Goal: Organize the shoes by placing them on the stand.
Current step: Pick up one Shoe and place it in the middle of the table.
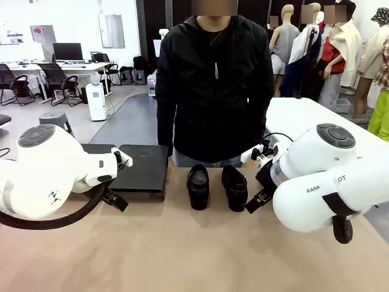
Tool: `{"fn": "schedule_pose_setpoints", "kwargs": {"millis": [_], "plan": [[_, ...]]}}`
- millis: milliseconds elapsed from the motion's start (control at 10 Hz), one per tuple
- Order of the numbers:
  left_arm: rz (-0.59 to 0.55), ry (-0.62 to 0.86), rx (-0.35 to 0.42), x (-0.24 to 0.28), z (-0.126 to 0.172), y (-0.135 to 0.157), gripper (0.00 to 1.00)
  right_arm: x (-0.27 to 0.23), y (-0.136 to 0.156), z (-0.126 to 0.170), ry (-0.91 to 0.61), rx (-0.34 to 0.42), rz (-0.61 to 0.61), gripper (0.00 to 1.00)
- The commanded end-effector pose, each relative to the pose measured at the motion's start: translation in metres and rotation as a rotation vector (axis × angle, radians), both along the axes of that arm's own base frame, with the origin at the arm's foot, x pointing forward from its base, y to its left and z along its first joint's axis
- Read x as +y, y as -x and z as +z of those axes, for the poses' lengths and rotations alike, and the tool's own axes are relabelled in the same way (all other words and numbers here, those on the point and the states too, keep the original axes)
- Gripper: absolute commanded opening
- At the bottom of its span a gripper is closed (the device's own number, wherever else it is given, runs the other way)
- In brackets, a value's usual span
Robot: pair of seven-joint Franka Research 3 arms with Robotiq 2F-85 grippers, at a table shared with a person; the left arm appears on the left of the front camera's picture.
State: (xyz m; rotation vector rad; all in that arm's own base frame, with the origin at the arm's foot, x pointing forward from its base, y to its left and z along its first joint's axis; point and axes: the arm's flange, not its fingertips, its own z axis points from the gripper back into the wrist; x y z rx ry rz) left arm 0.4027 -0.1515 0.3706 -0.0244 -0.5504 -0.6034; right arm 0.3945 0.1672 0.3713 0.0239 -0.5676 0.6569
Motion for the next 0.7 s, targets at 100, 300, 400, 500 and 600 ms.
{"fn": "schedule_pose_setpoints", "kwargs": {"millis": [100, 300, 400, 500, 600], "plan": [[0.000, 0.000, 0.000, 0.0000, 0.0000, 0.0000, 1.00, 0.0000, 0.0000, 0.0000, 0.000, 0.000, 0.000, 1.00], [0.000, 0.000, 0.000, 0.0000, 0.0000, 0.0000, 1.00, 0.0000, 0.0000, 0.0000, 0.000, 0.000, 0.000, 1.00], [0.000, 0.000, 0.000, 0.0000, 0.0000, 0.0000, 1.00, 0.0000, 0.0000, 0.0000, 0.000, 0.000, 0.000, 1.00], [0.000, 0.000, 0.000, 0.0000, 0.0000, 0.0000, 1.00, 0.0000, 0.0000, 0.0000, 0.000, 0.000, 0.000, 1.00], [0.000, 0.000, 0.000, 0.0000, 0.0000, 0.0000, 1.00, 0.0000, 0.0000, 0.0000, 0.000, 0.000, 0.000, 1.00]]}}
